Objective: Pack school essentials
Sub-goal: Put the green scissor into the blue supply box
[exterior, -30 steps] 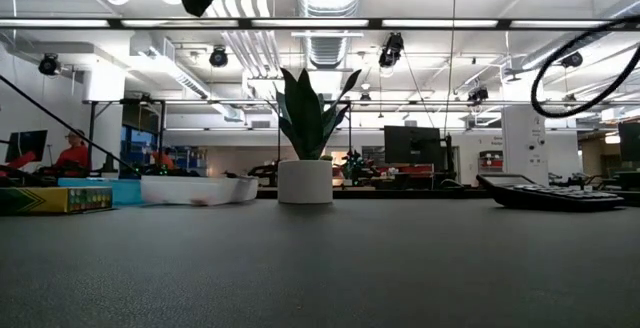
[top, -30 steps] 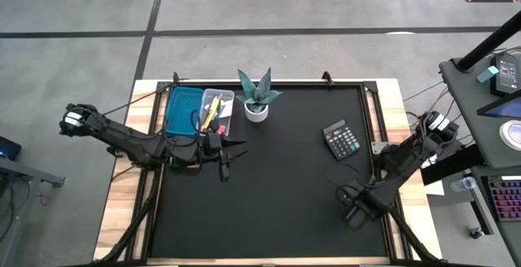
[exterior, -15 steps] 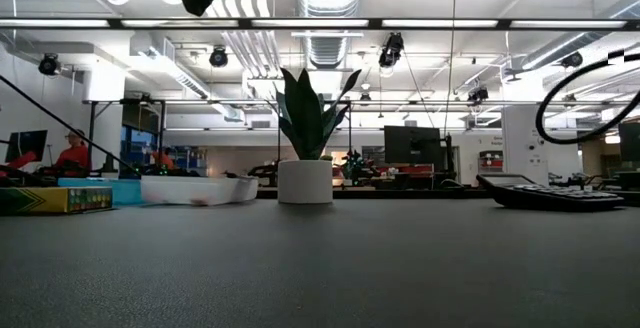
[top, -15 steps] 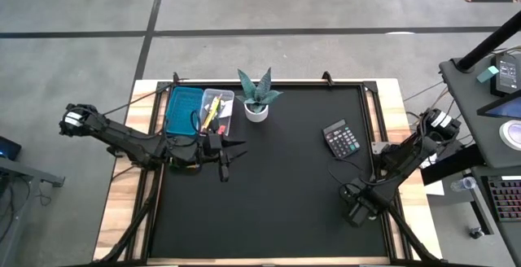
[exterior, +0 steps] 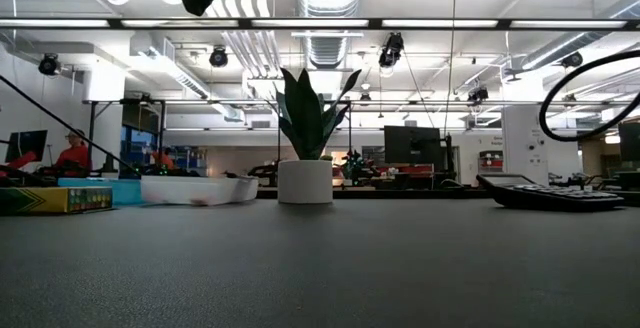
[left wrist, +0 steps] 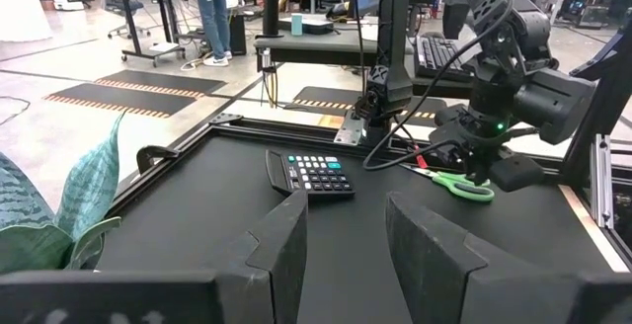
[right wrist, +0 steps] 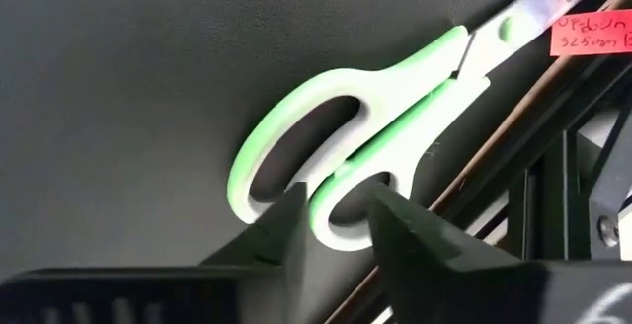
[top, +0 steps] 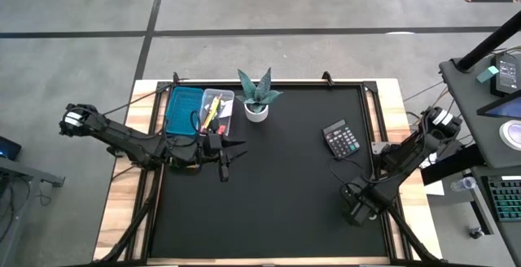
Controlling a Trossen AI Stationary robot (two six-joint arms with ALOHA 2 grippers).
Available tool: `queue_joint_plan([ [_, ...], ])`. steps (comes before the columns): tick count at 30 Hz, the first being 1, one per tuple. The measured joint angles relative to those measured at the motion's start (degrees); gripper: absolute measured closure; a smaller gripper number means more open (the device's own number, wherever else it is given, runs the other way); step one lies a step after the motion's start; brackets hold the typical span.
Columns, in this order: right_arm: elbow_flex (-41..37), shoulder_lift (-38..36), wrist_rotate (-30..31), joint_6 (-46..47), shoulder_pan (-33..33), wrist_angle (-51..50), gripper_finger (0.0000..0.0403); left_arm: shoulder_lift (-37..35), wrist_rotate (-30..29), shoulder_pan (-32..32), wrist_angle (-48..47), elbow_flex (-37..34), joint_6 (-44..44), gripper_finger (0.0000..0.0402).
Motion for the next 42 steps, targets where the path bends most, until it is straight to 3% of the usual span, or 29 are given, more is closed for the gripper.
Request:
queue_joint_plan([
  [7, 0.0, 1.9, 0.0, 1.8, 1.3, 0.3, 0.0236, 0.0, 0.0, 0.0, -0.2, 0.0, 0.0, 0.0281],
  [20, 0.0, 7.8, 0.9, 1.3, 2.0, 5.7, 0.0237, 0.0, 0.0, 0.0, -0.2, 0.0, 0.0, 0.0281],
  [25, 0.0, 8.5, 3.1, -2.3, 1.9, 6.5, 0.0266, 0.0, 0.0, 0.0, -0.2, 0.0, 0.0, 0.0281],
  [31, 0.0, 7.8, 4.2, -4.1, 1.9, 7.0, 0.0352, 0.0, 0.0, 0.0, -0.2, 0.0, 0.0, 0.0281],
  [37, -0.1, 5.0, 5.6, -9.0, 1.9, 6.7, 0.0356, 0.0, 0.0, -0.4, 0.0, 0.0, -0.1, 0.0281],
  [42, -0.2, 0.2, 13.5, -17.2, 1.9, 9.6, 0.0356, 0.5, 0.2, -2.4, 0.2, 0.0, -0.1, 0.0281],
])
